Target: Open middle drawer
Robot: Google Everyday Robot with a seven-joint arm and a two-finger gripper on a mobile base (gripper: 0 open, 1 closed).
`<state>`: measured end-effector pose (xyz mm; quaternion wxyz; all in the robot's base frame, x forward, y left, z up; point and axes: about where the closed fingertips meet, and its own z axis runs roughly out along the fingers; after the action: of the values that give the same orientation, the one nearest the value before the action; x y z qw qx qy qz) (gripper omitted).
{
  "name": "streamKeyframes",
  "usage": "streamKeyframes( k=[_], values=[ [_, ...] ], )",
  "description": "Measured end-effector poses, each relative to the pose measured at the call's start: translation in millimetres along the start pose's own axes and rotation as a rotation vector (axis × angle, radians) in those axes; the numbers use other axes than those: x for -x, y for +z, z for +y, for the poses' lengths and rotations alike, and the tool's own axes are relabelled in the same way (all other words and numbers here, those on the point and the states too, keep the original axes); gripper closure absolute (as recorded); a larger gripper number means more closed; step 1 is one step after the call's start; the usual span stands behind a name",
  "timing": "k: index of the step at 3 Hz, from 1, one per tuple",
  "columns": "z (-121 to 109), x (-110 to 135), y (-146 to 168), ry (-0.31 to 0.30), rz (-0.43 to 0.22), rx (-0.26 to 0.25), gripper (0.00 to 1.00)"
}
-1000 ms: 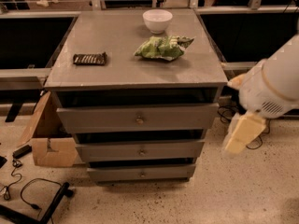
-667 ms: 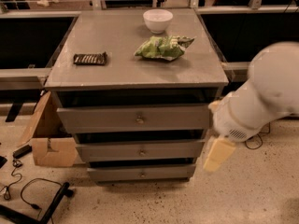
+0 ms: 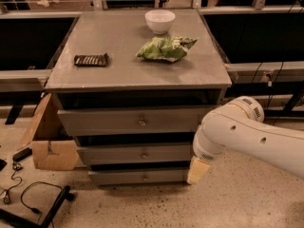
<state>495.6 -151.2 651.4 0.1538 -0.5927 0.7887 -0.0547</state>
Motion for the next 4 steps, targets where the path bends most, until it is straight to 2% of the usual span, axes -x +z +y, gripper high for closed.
streamKeyframes(
  k=[1, 2, 3, 4],
  values=[
    [-0.4, 0.4, 0.6, -0.002, 0.000, 0.004, 0.00],
    [-2.0, -2.5, 42.7, -0.016, 0.011, 0.050, 0.00],
    [-6.4, -7.9, 123.5, -0.099, 0.020, 0.040, 0.00],
    [-16.6, -9.3, 165.2, -0.173, 0.029, 0.007, 0.00]
  ],
)
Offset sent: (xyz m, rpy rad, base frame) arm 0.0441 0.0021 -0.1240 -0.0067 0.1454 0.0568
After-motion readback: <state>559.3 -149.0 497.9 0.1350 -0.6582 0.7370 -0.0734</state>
